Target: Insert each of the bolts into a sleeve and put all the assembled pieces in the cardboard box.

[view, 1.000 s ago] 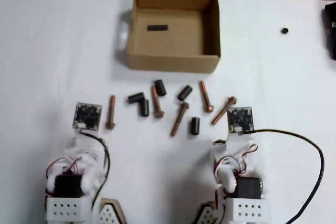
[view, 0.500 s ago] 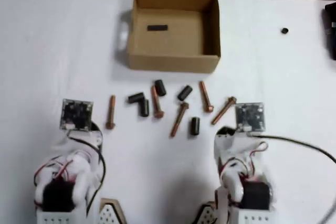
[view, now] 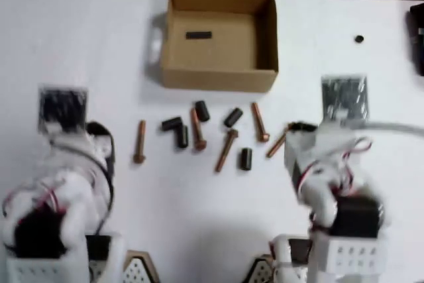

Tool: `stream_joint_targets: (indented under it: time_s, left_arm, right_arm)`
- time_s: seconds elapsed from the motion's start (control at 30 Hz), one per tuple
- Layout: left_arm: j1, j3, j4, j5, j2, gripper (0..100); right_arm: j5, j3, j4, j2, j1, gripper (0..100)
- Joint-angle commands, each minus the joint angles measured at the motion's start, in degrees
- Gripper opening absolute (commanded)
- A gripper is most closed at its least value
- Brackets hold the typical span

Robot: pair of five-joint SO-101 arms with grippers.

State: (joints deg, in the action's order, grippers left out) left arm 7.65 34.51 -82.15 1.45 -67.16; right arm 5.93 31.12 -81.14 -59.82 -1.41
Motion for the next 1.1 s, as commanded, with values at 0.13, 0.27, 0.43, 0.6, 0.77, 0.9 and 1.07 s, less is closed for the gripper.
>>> stream_joint_targets:
  time_s: [0.13,0.27,0.43,0.6,0.77,0.9,1.07]
  left_arm:
    - [0.2,-36.6,-14.6,4.1,28.7,2]
    - [0.0,-37.0,-19.8,4.3,36.5,2]
    - [-1.3,-29.8,-19.3,4.2,37.1,2]
    - [-5.0,-27.6,-18.4,4.2,37.5,2]
    - [-9.5,-25.2,-18.0,4.2,37.5,2]
    - [-9.4,-21.1,-17.7,4.2,37.5,2]
    - [-9.3,-18.8,-17.7,4.5,37.5,2]
  right_arm:
    - [-0.4,-26.9,-4.8,23.1,0.0,2.1]
    - [-0.4,-28.1,-5.9,27.9,-2.2,2.0]
    - [-0.4,-21.0,-5.6,29.0,-5.4,2.0]
    - [-0.6,-11.6,-0.3,31.0,-4.8,4.0]
    - [-7.1,-10.0,-0.2,30.8,-0.7,18.2]
    - [-9.1,-9.8,-1.0,30.8,0.7,28.5]
    - [-8.8,-9.8,-0.7,31.3,-5.8,29.8]
